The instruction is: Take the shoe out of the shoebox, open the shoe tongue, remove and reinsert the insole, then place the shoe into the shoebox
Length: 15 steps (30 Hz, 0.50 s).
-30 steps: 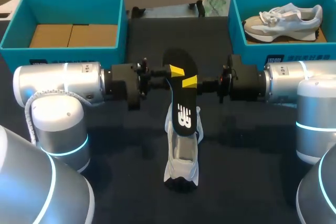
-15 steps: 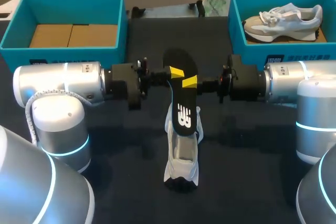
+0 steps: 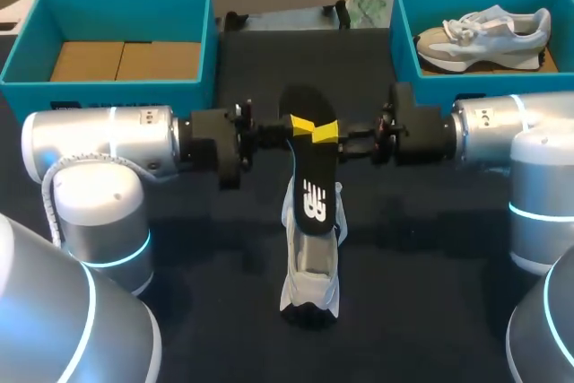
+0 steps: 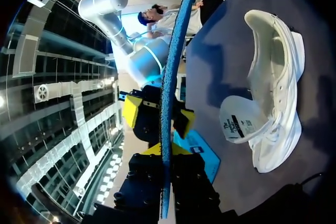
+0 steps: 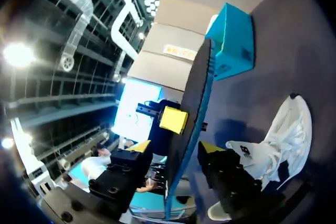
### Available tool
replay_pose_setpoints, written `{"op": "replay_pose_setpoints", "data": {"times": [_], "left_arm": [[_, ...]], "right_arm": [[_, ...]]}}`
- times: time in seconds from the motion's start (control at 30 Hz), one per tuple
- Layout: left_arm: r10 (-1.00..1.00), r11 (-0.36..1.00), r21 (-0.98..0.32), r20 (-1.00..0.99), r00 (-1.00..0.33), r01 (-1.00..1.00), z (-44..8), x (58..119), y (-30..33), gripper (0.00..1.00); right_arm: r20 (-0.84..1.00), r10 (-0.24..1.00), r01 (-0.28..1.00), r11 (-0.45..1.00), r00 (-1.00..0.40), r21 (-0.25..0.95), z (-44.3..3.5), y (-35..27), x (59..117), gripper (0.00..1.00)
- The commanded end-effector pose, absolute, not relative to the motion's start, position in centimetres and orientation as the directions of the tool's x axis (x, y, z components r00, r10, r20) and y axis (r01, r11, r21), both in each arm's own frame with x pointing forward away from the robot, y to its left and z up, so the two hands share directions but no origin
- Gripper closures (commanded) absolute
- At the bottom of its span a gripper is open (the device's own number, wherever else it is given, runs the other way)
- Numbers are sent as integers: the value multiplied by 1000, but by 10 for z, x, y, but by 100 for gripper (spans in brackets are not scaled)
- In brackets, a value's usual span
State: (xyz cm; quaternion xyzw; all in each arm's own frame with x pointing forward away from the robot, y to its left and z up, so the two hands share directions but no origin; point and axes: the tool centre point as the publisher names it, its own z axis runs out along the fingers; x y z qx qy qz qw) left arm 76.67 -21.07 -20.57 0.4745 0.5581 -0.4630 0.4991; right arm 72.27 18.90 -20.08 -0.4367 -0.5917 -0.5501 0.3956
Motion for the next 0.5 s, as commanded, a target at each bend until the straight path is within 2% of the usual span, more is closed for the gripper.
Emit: {"op": "replay_pose_setpoints", "data": {"times": [0.03, 0.33, 0.47, 0.5], "left_arm": [[72, 98, -63, -995, -71, 993, -204, 765, -200, 100], [113, 98, -67, -991, -78, 993, -204, 752, -191, 100], [128, 92, -108, -985, -119, 990, -207, 746, -188, 100], [129, 87, -117, -983, -127, 989, -208, 745, -188, 100]], "right_arm": [[906, 136, 916, 67, -401, 395, -195, 172, 721, 0], [907, 163, 921, 87, -390, 380, -200, 163, 722, 0], [907, 163, 921, 87, -390, 380, -200, 163, 722, 0], [884, 191, 904, 110, -427, 414, -198, 160, 723, 0]]}}
